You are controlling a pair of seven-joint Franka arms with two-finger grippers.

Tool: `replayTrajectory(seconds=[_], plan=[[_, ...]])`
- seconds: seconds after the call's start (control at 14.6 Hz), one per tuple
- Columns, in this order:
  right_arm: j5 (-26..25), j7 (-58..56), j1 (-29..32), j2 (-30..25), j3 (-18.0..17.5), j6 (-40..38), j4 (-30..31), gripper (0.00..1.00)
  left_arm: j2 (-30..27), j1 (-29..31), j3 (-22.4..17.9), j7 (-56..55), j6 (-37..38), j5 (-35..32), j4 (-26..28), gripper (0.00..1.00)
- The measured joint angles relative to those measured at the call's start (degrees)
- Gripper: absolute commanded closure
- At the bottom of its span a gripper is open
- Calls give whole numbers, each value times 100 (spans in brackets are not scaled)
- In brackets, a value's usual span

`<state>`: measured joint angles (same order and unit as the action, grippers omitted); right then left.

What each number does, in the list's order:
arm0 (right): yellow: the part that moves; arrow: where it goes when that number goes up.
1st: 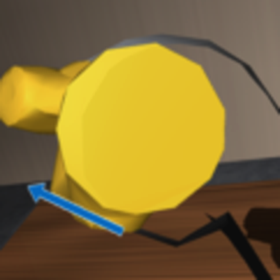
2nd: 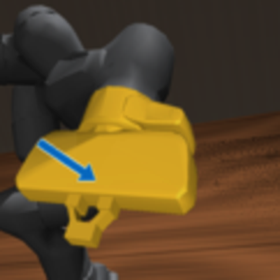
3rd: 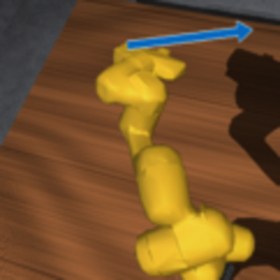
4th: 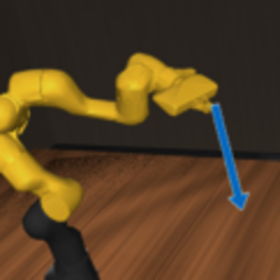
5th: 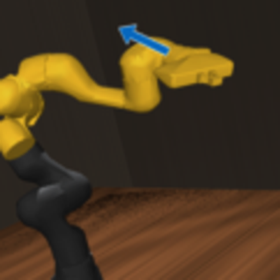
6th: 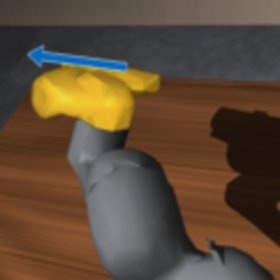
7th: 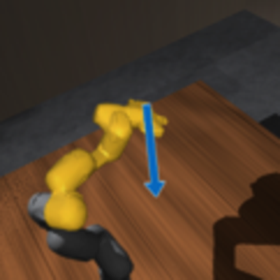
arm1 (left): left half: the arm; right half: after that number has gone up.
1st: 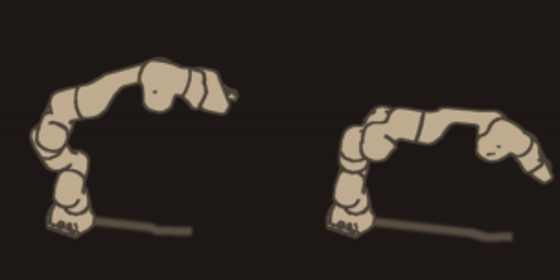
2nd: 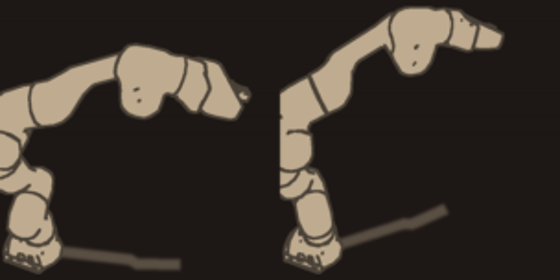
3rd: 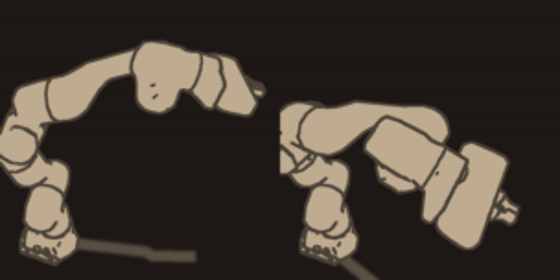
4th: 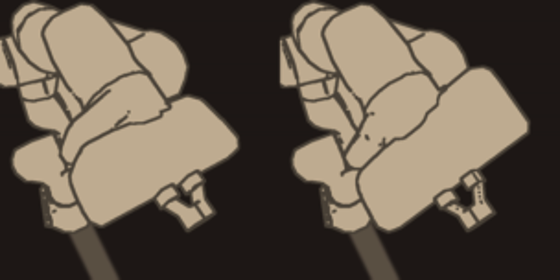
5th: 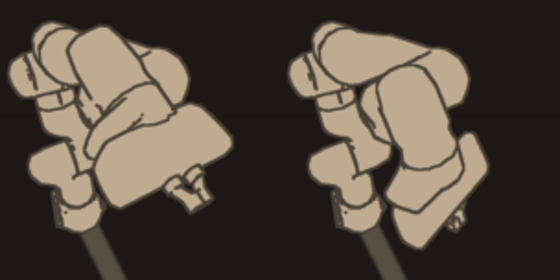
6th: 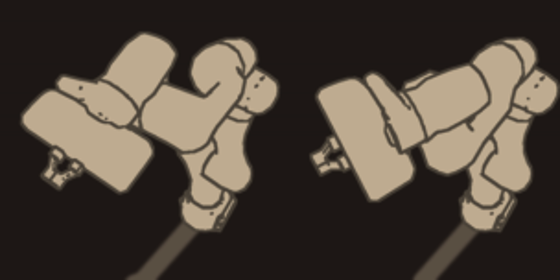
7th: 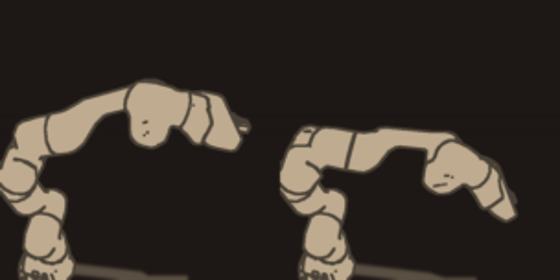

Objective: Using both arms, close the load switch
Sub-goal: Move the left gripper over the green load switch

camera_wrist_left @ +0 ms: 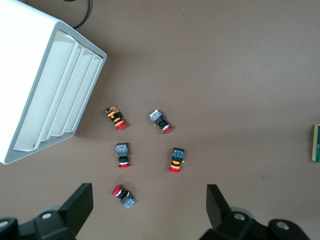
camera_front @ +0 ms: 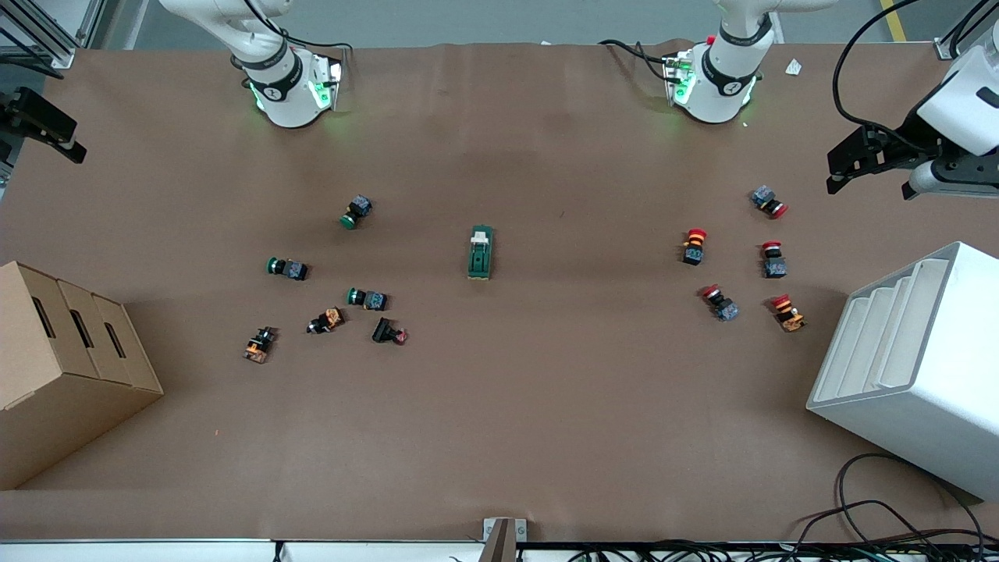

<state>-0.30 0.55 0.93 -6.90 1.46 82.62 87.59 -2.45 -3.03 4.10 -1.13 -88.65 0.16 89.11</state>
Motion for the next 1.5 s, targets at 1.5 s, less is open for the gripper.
replayTrajectory(seconds=[1.5], plan=[[56,-1,-3,151,-20,-306,-129,0,1995,-3117,1001,-4905,-2068,-1323,169,0]])
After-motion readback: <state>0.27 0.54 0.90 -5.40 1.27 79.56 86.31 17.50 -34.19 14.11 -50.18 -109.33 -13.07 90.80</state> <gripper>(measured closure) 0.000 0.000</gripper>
